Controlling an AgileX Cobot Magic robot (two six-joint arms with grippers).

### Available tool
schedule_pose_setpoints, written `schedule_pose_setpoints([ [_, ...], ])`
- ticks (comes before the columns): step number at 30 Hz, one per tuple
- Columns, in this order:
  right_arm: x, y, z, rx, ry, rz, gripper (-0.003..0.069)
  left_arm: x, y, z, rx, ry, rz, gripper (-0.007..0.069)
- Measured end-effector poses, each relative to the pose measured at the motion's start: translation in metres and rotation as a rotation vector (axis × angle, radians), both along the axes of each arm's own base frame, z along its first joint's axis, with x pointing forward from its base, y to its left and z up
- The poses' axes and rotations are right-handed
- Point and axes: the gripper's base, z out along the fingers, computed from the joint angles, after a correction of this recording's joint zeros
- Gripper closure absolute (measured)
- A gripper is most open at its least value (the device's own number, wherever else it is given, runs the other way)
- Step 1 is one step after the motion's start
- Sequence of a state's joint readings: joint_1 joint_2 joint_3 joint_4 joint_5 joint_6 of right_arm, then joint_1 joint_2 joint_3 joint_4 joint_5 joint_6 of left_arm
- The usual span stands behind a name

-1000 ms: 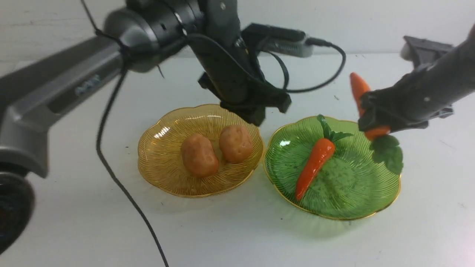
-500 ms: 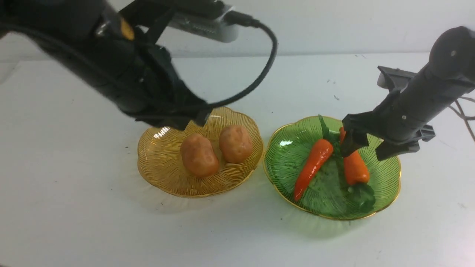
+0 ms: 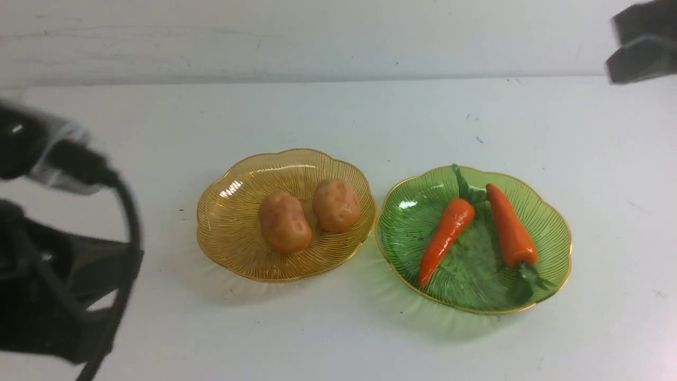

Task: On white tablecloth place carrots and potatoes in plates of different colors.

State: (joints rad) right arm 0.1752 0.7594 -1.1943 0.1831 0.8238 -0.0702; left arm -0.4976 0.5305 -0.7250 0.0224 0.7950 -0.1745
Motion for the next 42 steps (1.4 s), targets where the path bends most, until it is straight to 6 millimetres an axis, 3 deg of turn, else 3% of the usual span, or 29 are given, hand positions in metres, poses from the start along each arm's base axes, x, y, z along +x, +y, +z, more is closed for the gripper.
schedule_pose_setpoints([
  [1, -0.028, -0.007, -0.009, 0.038, -0.153, -0.021, 0.0674, -0.003, 0.003, -0.004, -0.005, -0.012, 0.011, 0.0628],
  [3, -0.061, -0.015, -0.032, 0.089, -0.352, -0.05, 0.0674, -0.005, 0.005, -0.006, -0.012, -0.028, 0.025, 0.0628],
  [8, -0.097, -0.026, -0.1, 0.157, -0.612, -0.095, 0.0674, -0.003, 0.005, -0.011, -0.02, -0.035, 0.041, 0.0628],
  [11, -0.112, -0.031, -0.119, 0.186, -0.779, -0.12, 0.0674, -0.003, 0.005, -0.012, -0.022, -0.036, 0.041, 0.0628],
  [17, -0.112, -0.033, -0.121, 0.191, -0.85, -0.138, 0.0674, -0.002, 0.006, -0.011, -0.012, -0.047, 0.045, 0.0628],
  [37, -0.112, -0.033, -0.121, 0.19, -0.853, -0.139, 0.0674, -0.005, 0.008, -0.012, 0.01, -0.062, 0.042, 0.0628],
  [42, -0.112, -0.033, -0.121, 0.19, -0.853, -0.139, 0.0674, -0.013, 0.018, -0.037, 0.04, -0.238, 0.072, 0.0628],
])
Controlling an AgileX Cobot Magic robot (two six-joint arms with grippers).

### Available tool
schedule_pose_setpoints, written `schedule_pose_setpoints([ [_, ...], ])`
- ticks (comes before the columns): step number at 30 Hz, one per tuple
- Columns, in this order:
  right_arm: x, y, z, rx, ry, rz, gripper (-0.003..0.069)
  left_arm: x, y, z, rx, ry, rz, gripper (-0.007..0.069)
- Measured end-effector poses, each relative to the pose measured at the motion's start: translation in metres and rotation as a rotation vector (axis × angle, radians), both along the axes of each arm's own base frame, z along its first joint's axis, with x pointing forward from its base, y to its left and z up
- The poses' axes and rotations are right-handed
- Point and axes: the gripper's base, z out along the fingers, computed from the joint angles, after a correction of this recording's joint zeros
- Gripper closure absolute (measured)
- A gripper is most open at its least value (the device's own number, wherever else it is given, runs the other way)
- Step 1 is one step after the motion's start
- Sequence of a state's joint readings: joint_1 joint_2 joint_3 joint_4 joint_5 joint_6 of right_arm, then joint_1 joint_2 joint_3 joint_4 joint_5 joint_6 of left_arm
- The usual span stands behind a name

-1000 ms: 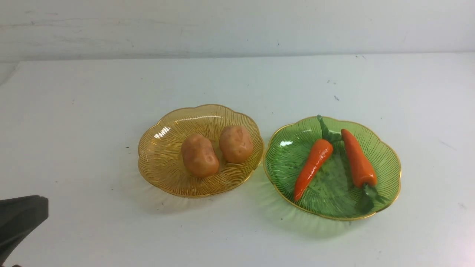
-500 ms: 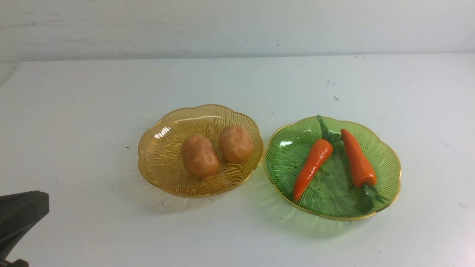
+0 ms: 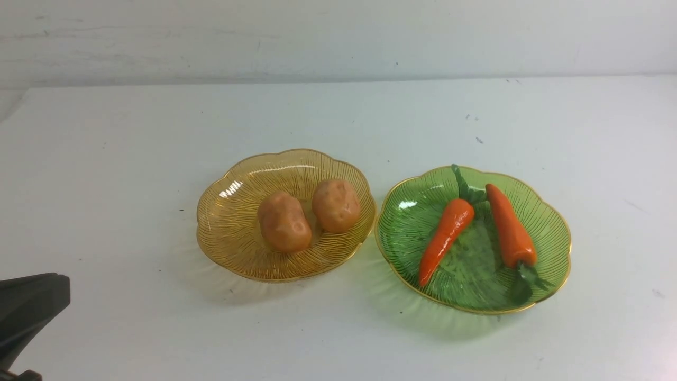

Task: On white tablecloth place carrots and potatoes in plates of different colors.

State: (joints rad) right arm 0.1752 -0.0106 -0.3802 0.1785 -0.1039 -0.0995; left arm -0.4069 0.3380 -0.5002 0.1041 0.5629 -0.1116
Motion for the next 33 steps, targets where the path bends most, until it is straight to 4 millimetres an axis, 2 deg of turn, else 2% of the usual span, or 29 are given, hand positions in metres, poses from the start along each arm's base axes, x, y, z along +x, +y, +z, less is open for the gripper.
schedule_pose_setpoints([
  [4, 0.0, 0.0, 0.0, 0.001, 0.0, 0.0, 0.0674, -0.006, 0.011, -0.045, 0.023, -0.088, 0.11, 0.0628],
  [5, 0.0, 0.0, 0.0, 0.001, 0.0, 0.0, 0.0674, -0.008, 0.014, -0.066, 0.031, -0.091, 0.158, 0.0628],
  [8, 0.0, 0.0, 0.0, 0.001, 0.0, 0.0, 0.0674, -0.011, 0.02, -0.11, 0.051, -0.046, 0.246, 0.0628],
  [11, 0.0, 0.0, 0.0, 0.001, 0.0, 0.0, 0.0674, -0.013, 0.021, -0.132, 0.058, -0.03, 0.266, 0.0628],
  [16, 0.0, 0.0, 0.0, 0.001, 0.0, 0.0, 0.0674, -0.014, 0.021, -0.138, 0.049, -0.017, 0.269, 0.0628],
  [21, 0.0, 0.0, 0.0, 0.001, 0.001, 0.0, 0.0674, -0.015, 0.017, -0.138, -0.06, 0.01, 0.261, 0.0628],
  [26, 0.0, 0.0, 0.0, 0.001, 0.001, 0.0, 0.0674, -0.015, 0.017, -0.138, -0.077, 0.014, 0.26, 0.0628],
  [33, 0.0, 0.0, 0.0, 0.001, 0.001, 0.0, 0.0674, -0.015, 0.017, -0.138, 0.069, -0.02, 0.218, 0.0628],
])
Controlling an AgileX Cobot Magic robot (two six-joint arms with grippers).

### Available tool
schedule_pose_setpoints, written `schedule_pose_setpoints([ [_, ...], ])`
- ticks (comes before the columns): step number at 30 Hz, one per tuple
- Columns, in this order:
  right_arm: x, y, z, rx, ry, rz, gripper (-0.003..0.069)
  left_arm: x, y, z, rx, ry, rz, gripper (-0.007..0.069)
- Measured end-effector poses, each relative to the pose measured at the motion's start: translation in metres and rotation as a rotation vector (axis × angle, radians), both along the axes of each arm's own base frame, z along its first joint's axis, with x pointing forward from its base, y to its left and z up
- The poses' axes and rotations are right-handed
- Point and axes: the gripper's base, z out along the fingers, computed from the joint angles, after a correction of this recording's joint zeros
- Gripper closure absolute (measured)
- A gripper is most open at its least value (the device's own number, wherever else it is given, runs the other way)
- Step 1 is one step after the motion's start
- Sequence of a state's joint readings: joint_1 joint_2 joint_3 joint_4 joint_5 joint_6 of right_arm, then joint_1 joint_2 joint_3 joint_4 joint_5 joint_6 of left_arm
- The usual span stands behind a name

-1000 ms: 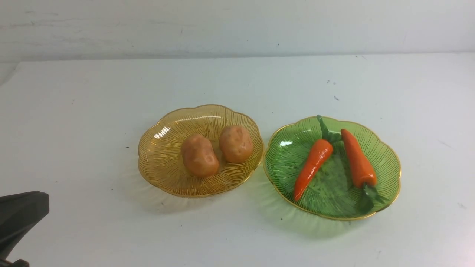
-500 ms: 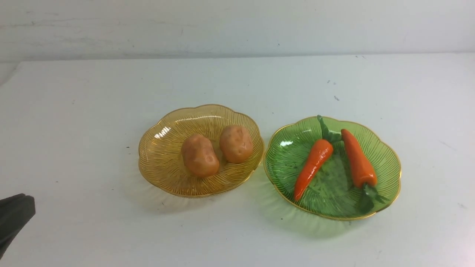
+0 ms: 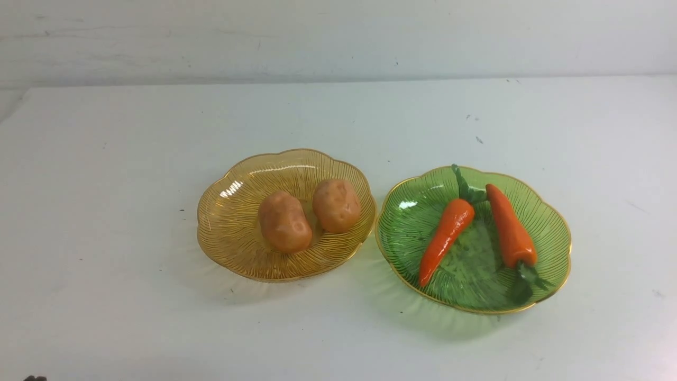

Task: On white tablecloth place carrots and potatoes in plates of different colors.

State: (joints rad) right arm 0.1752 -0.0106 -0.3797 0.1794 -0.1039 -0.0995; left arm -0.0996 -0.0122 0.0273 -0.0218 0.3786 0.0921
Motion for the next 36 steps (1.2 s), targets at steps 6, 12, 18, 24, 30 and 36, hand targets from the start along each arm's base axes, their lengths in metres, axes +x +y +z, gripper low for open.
schedule_pose_setpoints([
  [6, 0.0, 0.0, 0.0, 0.0, 0.0, 0.0, 0.0674, 0.0, 0.0, 0.0, 0.034, -0.004, -0.01, 0.0628],
  [12, 0.0, 0.0, 0.0, 0.006, 0.001, 0.005, 0.0674, 0.0, 0.0, 0.0, 0.034, -0.004, -0.011, 0.0628],
  [18, 0.0, 0.0, 0.0, 0.006, 0.001, 0.005, 0.0674, 0.0, 0.0, 0.0, 0.034, -0.004, -0.011, 0.0628],
  [24, 0.0, 0.0, 0.0, 0.006, 0.002, 0.005, 0.0674, 0.0, 0.0, 0.0, 0.035, -0.004, -0.011, 0.0628],
  [30, 0.0, 0.0, 0.0, -0.021, 0.0, -0.011, 0.0674, 0.0, 0.0, 0.0, 0.039, -0.004, -0.012, 0.0628],
  [36, 0.009, 0.004, -0.014, -0.16, 0.107, -0.073, 0.0674, 0.0, 0.0, 0.0, 0.039, -0.004, -0.012, 0.0628],
])
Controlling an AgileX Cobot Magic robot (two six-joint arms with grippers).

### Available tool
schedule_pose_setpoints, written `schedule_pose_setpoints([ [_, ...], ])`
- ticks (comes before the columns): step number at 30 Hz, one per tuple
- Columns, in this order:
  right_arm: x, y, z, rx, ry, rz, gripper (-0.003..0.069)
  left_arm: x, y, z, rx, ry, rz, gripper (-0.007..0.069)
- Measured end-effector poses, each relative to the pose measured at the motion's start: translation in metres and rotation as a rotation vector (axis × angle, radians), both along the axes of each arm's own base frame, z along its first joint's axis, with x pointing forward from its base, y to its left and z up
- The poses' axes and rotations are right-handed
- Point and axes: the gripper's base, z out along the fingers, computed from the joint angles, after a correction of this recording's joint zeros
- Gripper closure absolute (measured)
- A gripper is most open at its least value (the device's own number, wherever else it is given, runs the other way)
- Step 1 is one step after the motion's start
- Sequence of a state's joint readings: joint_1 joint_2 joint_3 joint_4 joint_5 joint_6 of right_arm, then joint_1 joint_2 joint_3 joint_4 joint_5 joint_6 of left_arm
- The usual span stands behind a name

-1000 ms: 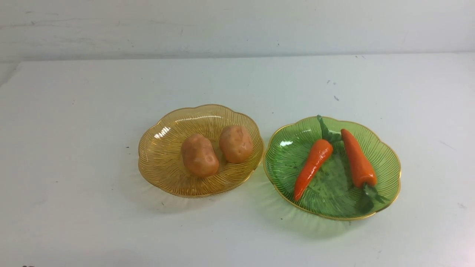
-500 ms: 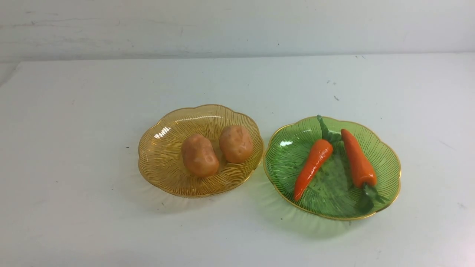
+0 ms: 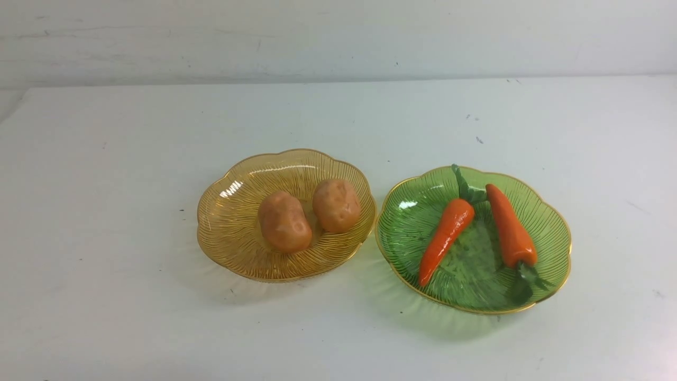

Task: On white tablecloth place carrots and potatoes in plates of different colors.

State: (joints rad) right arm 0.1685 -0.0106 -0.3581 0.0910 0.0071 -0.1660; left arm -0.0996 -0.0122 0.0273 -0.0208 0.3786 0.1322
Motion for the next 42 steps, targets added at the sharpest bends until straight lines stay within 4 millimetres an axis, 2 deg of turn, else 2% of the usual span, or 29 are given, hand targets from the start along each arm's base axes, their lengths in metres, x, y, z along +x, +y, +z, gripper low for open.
schedule_pose_setpoints([
  [3, 0.009, 0.001, -0.017, -0.054, 0.109, -0.044, 0.0674, 0.0, 0.0, 0.0, 0.001, 0.0, 0.0, 0.0628],
  [6, 0.022, 0.002, -0.047, -0.089, 0.284, -0.098, 0.0674, 0.0, 0.0, 0.0, 0.001, 0.0, 0.0, 0.0628],
  [10, 0.038, 0.0, -0.104, -0.111, 0.544, -0.164, 0.0674, 0.0, 0.0, 0.0, 0.002, 0.0, 0.0, 0.0628],
  [13, 0.043, -0.002, -0.132, -0.113, 0.643, -0.184, 0.0674, 0.0, 0.0, 0.0, 0.002, 0.0, 0.0, 0.0628],
  [16, 0.044, -0.002, -0.152, -0.114, 0.719, -0.191, 0.0674, 0.0, 0.0, 0.0, 0.002, 0.0, 0.0, 0.0628],
  [19, 0.044, -0.002, -0.158, -0.11, 0.764, -0.184, 0.0674, 0.0, 0.0, 0.0, 0.003, 0.0, 0.0, 0.0628],
  [42, 0.044, -0.002, -0.158, -0.103, 0.773, -0.179, 0.0674, 0.0, 0.0, 0.0, 0.003, 0.0, 0.0, 0.0628],
])
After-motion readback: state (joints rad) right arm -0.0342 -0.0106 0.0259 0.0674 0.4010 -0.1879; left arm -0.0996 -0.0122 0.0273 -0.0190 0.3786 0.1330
